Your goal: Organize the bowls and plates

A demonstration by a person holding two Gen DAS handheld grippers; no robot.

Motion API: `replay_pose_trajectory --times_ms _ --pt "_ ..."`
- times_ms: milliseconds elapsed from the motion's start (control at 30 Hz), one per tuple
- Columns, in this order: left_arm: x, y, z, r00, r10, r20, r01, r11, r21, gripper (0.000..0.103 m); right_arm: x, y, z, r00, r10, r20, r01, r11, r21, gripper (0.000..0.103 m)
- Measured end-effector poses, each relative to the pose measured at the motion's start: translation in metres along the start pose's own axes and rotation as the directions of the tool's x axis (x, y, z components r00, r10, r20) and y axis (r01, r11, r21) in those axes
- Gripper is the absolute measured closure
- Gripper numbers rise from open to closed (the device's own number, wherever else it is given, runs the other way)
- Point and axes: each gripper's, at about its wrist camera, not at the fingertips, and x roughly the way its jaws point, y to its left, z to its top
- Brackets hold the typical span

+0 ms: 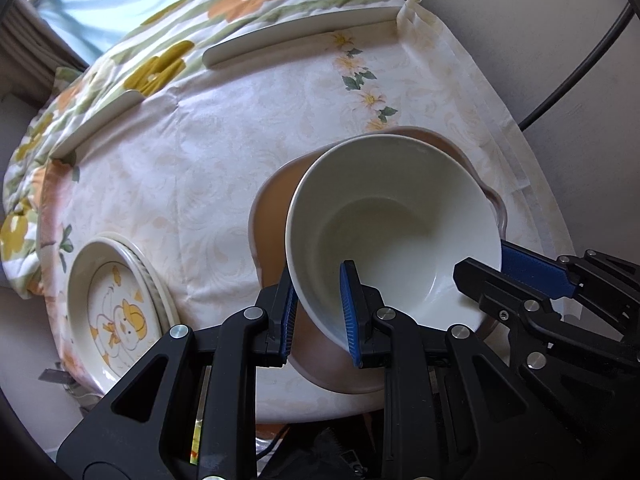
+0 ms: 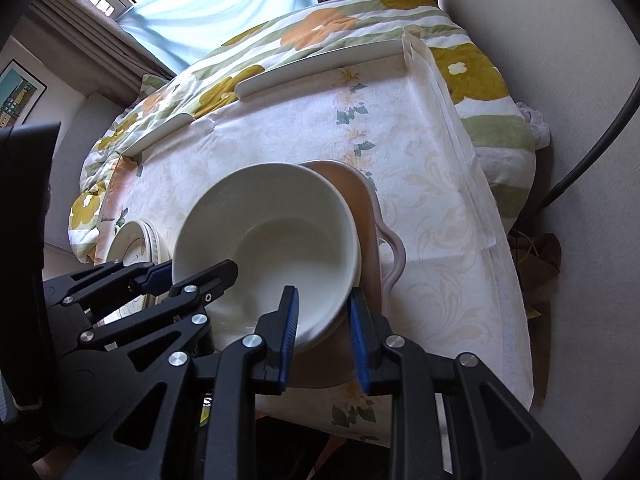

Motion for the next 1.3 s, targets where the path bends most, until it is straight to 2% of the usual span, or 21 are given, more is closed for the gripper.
replay_pose_trajectory --times_ms 167,367,500,700,733,767,800,833,867,900,967,1000,1067,1133,1233,1300 --pt "0.000 -0.002 -0.001 1.000 0.013 -0.001 -0.013 1.000 0.008 0.085 0.000 0.000 0.000 1.000 0.001 0.004 -0.001 1.000 0.002 0.080" --pt "-0.007 0.006 -0.001 1.000 -0.010 0.010 0.011 1.000 -0.023 0.085 -0.010 -0.001 0.001 0.999 0.024 0.032 -0.024 1.000 0.005 0.080" --pt "-0.031 0.026 0.003 0.996 -0.030 0.081 0.036 0.997 -0.072 0.084 -0.030 -0.001 0.004 0.997 0.017 0.079 -0.016 1.000 -0.011 0.080" --pt "-0.067 0.052 0.013 0.978 -0.027 0.207 0.048 0.994 -0.098 0.081 -0.053 0.001 0.016 0.991 0.039 0.126 -0.034 0.999 -0.043 0.079" --pt "-0.070 0.054 0.014 0.975 -0.027 0.220 0.048 0.995 -0.092 0.071 -0.057 0.002 0.017 0.990 0.033 0.137 -0.025 0.998 -0.055 0.076" --pt "-0.072 0.056 0.015 0.972 -0.037 0.230 0.058 0.995 -0.086 0.039 -0.060 0.003 0.018 0.989 0.032 0.144 -0.023 0.998 -0.062 0.064" --pt "-0.074 0.059 0.015 0.968 -0.050 0.247 0.074 0.994 -0.086 0.019 -0.062 0.003 0.019 0.988 0.037 0.153 -0.028 0.998 -0.065 0.045" --pt "-0.077 0.061 0.013 0.961 -0.053 0.270 0.082 0.992 -0.096 0.000 -0.063 0.003 0.020 0.986 0.044 0.159 -0.035 0.997 -0.062 0.036" --pt "-0.081 0.064 0.012 0.953 -0.053 0.298 0.089 0.990 -0.108 0.000 -0.064 0.002 0.021 0.985 0.054 0.163 -0.045 0.997 -0.059 0.023" --pt "-0.081 0.067 0.012 0.952 -0.068 0.297 0.104 0.989 -0.107 0.000 -0.064 0.001 0.021 0.984 0.062 0.165 -0.054 0.997 -0.056 0.019" --pt "-0.076 0.071 0.014 0.963 -0.140 0.229 0.159 0.985 -0.069 0.000 -0.065 -0.001 0.022 0.984 0.065 0.168 -0.056 0.997 -0.059 0.019" --pt "-0.073 0.073 0.013 0.969 -0.148 0.200 0.161 0.986 -0.052 0.000 -0.066 -0.001 0.022 0.983 0.060 0.172 -0.049 0.996 -0.070 0.018" --pt "-0.067 0.077 0.006 0.980 -0.136 0.146 0.140 0.990 -0.021 0.000 -0.068 -0.002 0.022 0.988 0.016 0.154 0.004 0.991 -0.130 0.018" --pt "-0.057 0.081 -0.002 0.990 -0.121 0.075 0.120 0.993 0.016 0.000 -0.064 -0.002 0.024 0.996 -0.059 0.067 0.071 0.979 -0.189 0.018" --pt "-0.043 0.081 -0.012 0.992 -0.128 -0.008 0.128 0.990 0.065 0.000 -0.057 -0.003 0.020 0.988 -0.154 0.032 0.157 0.958 -0.240 0.018" --pt "-0.031 0.078 -0.018 0.990 -0.135 -0.047 0.139 0.986 0.093 0.000 -0.046 -0.004 0.015 0.981 -0.194 -0.008 0.184 0.942 -0.282 0.018"
